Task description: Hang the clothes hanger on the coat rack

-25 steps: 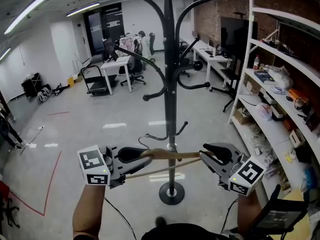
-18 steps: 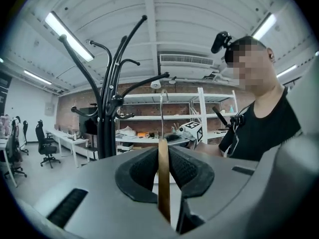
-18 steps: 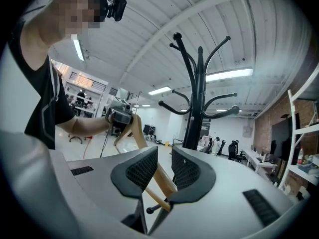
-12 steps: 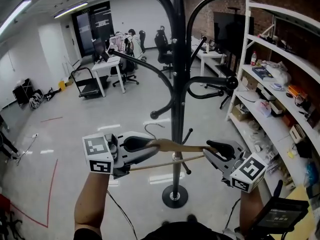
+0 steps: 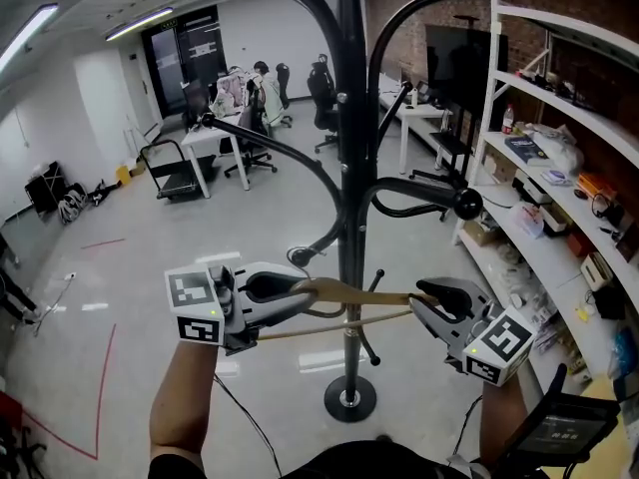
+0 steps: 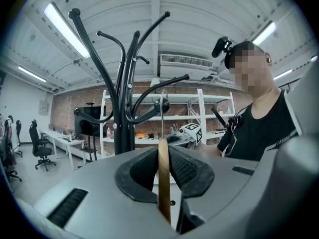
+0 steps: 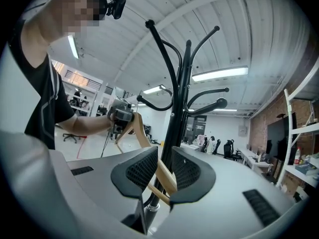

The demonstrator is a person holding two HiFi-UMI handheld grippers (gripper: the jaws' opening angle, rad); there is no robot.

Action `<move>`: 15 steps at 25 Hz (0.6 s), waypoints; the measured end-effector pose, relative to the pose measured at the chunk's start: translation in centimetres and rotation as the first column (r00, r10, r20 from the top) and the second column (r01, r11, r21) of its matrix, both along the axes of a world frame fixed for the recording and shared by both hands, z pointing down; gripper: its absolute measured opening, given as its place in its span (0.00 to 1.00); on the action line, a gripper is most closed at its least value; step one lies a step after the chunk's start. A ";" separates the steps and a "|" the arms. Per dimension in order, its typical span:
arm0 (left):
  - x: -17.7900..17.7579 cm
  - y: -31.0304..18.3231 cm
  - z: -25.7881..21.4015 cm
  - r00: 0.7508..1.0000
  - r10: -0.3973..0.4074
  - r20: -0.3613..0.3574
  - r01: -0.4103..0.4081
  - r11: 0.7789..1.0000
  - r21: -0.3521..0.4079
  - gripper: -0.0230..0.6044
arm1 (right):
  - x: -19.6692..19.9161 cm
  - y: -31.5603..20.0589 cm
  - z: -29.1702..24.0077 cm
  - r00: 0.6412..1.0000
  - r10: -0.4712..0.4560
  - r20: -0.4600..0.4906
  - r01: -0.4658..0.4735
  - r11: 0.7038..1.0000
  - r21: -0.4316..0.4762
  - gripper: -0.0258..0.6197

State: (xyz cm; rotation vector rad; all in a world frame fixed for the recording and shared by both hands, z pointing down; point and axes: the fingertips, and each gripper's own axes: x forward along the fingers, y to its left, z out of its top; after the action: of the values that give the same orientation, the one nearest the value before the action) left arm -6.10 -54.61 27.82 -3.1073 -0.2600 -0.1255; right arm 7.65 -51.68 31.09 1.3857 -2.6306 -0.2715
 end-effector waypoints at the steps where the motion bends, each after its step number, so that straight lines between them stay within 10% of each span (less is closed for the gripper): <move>1: 0.1 -0.1 0.2 1.000 0.005 0.007 -0.005 1.000 -0.001 0.12 | 0.2 -0.1 0.1 1.000 0.004 0.002 -0.004 1.000 -0.003 0.15; 15: 3.5 -4.1 2.5 0.996 0.073 0.054 -0.072 0.997 -0.009 0.12 | 2.1 0.0 1.3 0.998 0.047 0.047 -0.044 0.998 -0.045 0.15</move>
State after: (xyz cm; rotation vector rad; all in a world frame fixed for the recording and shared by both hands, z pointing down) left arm -2.56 -58.69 30.34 -3.0994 -0.3745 -0.2076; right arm 9.75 -51.64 32.41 1.4539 -2.6228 -0.1758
